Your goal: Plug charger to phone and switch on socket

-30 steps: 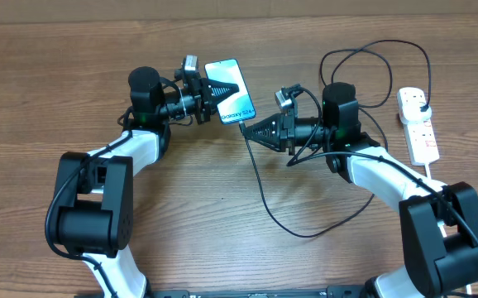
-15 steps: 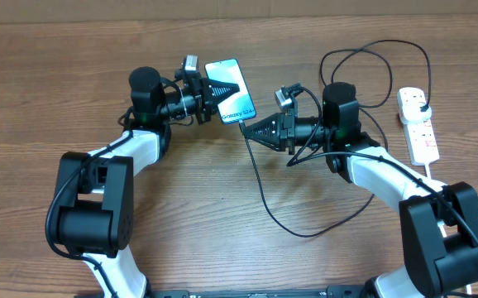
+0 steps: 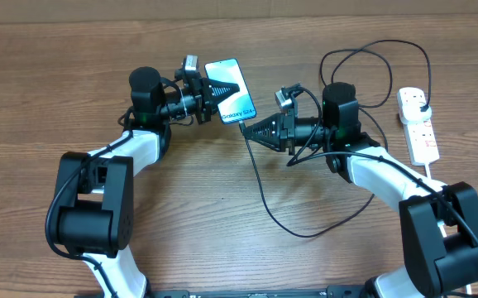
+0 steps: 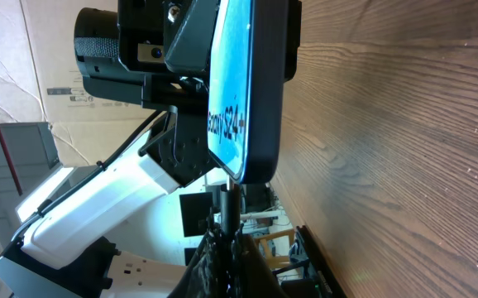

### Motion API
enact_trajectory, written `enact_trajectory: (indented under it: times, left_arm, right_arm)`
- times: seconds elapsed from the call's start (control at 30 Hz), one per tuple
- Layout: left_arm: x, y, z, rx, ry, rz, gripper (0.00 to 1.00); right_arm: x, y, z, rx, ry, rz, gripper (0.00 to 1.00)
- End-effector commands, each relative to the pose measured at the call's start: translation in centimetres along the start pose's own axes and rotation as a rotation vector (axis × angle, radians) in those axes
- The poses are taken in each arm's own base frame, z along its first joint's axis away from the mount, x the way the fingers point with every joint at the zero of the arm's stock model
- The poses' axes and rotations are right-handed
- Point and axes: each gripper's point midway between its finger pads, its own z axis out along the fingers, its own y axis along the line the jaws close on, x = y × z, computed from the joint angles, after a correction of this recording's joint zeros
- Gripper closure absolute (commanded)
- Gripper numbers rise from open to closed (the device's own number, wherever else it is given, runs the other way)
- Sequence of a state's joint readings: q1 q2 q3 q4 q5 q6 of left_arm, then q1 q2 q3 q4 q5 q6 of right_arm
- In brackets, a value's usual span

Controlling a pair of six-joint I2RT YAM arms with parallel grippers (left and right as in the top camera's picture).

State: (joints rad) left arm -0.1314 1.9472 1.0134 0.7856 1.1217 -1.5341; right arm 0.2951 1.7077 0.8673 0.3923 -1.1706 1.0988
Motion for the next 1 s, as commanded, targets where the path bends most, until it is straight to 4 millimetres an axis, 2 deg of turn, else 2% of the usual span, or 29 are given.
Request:
enact_trajectory:
  times: [0.0,0.57,0.97]
  left_arm:
    - [0.2,-0.6,0.3,0.009,0.005,0.055,0.96]
    - [1.3,-0.6,0.9,0.01,0.047,0.068,0.96]
    - [0.8,-0.6,0.5,0.01,0.035,0.077,0.96]
  right_arm:
    - [0.0,0.7,-0.3,-0.005,-0.013,-0.026,0.96]
    - [-0.5,0.5,-0.3,0.007,-0.042,-0.026,0.96]
    - [-1.0,0.4,-0.9,0.006,-0.056,-0.023,0.96]
